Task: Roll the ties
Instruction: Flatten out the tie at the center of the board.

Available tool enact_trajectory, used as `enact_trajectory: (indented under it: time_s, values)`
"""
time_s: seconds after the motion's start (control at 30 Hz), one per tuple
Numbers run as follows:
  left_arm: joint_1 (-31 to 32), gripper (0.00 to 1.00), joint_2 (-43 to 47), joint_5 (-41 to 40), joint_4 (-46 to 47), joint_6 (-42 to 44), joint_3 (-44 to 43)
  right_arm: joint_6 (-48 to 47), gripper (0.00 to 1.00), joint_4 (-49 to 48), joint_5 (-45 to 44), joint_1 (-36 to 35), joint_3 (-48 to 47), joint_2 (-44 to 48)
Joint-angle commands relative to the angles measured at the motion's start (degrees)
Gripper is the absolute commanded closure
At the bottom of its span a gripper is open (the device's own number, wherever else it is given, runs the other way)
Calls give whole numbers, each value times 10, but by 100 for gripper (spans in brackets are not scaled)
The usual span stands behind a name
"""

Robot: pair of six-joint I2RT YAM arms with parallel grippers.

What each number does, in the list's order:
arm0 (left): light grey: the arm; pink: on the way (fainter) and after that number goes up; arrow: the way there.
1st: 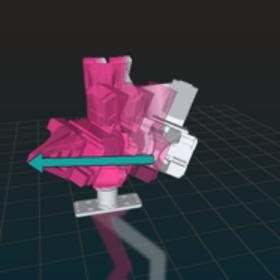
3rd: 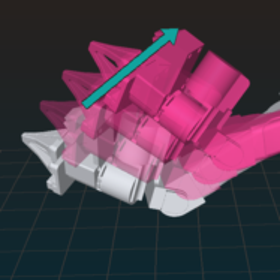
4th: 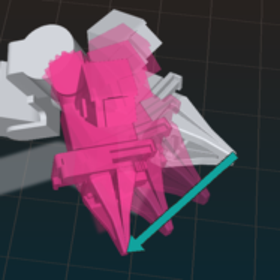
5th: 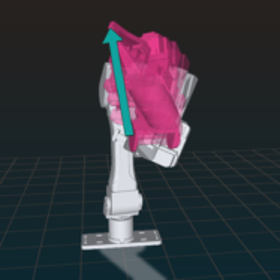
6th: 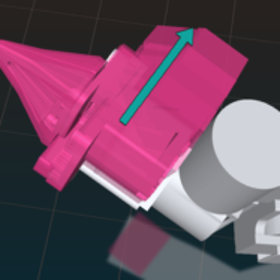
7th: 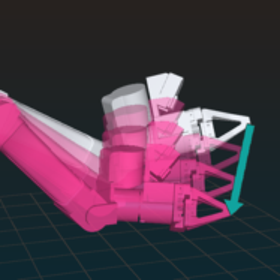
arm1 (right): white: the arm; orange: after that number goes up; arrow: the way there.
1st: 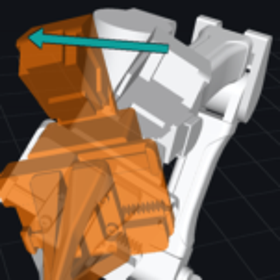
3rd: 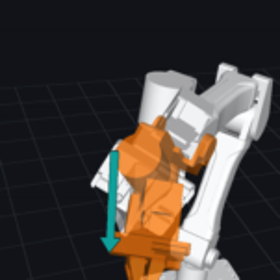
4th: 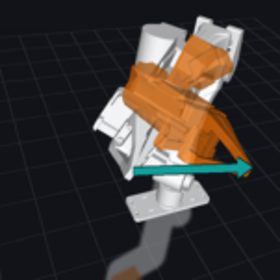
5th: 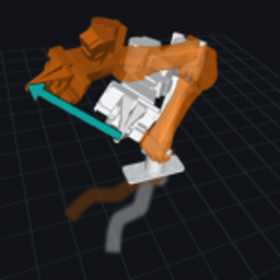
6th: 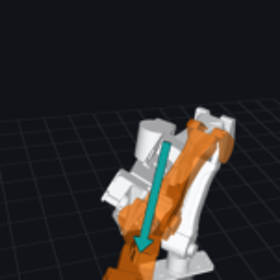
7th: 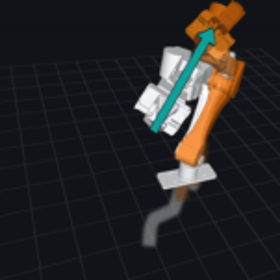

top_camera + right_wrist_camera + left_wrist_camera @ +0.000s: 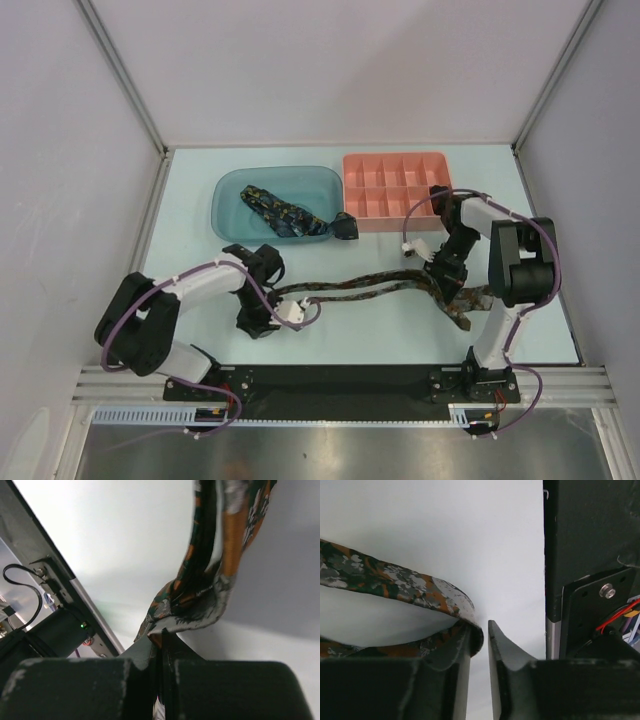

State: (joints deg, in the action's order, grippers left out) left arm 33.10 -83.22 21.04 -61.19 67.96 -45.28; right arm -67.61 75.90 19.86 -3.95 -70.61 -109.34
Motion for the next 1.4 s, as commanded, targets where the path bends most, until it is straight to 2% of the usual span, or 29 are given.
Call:
enact_trajectory:
  time_s: [0.0, 0.03, 0.07, 0.2, 0.27, 0.33, 0.4, 0.53, 0.57, 0.67, 0.73, 0.77, 0.8, 0.83, 0.87, 0.93, 0.97, 1.13, 1.2, 1.3, 1.37]
  values:
    - [-8, 91, 18, -20, -8, 28, 18, -15, 100, 83, -18, -2, 32, 51]
    - [-14, 98, 30, -4, -20, 37, 14, -19, 100, 94, -20, -1, 35, 66]
    - [-33, 100, 42, 7, -49, 44, 9, -23, 100, 102, -25, 1, 39, 76]
    - [-101, 100, 115, 75, -176, 126, -57, -53, 100, 111, -66, 9, 75, 160]
    - [-137, 100, 157, 75, -199, 161, -68, -104, 100, 110, -108, 10, 124, 205]
    - [-160, 100, 161, 65, -199, 211, -64, -141, 100, 109, -137, 10, 159, 204]
    - [-188, 100, 135, 52, -198, 241, -59, -134, 100, 105, -137, 12, 147, 153]
    - [-234, 99, 12, 87, -187, 248, -117, -84, 99, 110, -101, 24, 30, 28]
    - [-242, 95, -31, 93, -181, 244, -132, -68, 97, 110, -105, 23, -11, 1]
    - [-245, 91, -85, 101, -148, 212, -188, -57, 87, 109, -123, 15, -68, -62]
    - [-248, 91, -124, 104, -131, 194, -223, -33, 86, 110, -114, 11, -102, -103]
    - [-252, 89, -134, 105, -129, 191, -239, -27, 85, 110, -111, 10, -117, -111]
    - [-253, 83, -145, 103, -128, 191, -243, -11, 80, 109, -107, 10, -144, -122]
    - [-254, 73, -146, 95, -128, 196, -244, 1, 75, 110, -108, 8, -155, -135]
    - [-257, 55, -144, 90, -129, 200, -243, 13, 71, 111, -108, 7, -166, -137]
    - [-268, 39, -122, 88, -132, 220, -235, 14, 55, 110, -114, 6, -164, -114]
    - [-270, 36, -110, 86, -132, 225, -228, 10, 39, 109, -119, 9, -159, -104]
    - [-275, 27, -30, 116, -127, 212, -220, 8, 35, 109, -119, 32, -152, -41]
    - [-274, 23, 0, 131, -85, 175, -206, 4, 34, 110, -105, 35, -153, -5]
    - [-274, 3, 52, 161, -6, 119, -180, 7, 34, 102, -67, 34, -155, 32]
    - [-269, 1, 68, 175, 26, 104, -156, 20, 31, 77, -41, 31, -145, 56]
